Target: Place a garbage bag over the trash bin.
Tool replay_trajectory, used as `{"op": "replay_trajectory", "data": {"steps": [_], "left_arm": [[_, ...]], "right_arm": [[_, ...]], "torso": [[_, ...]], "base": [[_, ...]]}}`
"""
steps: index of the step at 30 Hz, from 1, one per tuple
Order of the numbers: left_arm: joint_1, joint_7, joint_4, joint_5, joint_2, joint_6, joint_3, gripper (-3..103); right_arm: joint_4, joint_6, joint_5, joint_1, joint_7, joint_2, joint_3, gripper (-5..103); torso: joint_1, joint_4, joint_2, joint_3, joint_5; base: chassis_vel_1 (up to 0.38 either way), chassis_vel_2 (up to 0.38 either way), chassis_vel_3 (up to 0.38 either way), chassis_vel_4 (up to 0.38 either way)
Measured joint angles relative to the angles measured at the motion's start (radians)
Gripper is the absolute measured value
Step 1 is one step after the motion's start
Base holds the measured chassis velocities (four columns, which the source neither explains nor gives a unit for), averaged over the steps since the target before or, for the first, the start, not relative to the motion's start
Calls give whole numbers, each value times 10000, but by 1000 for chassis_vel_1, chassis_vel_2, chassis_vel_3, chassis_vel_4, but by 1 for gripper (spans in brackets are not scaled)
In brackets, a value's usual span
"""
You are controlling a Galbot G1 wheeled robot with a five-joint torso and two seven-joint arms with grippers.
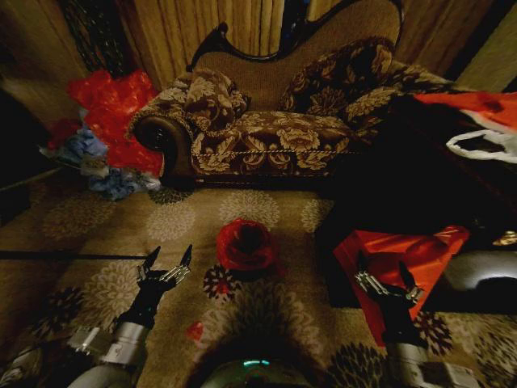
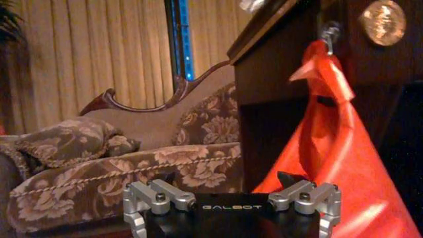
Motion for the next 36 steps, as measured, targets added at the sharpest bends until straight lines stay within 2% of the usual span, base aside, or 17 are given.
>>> {"op": "replay_trajectory", "data": {"steps": [7,36], "left_arm": [[213,106,27,36,-215,-168,-19,100],[183,95,80,-5,-197,-171,-20,100]], "right_arm": [[159,-279,-290,74,-11,69,-48,100],[129,-297,-283,111,-50,18,-66,100]], "torso": [[0,-1,-2,0,0],[0,-1,-2,0,1]], "base": [[0,0,0,0],[0,0,0,0]]}}
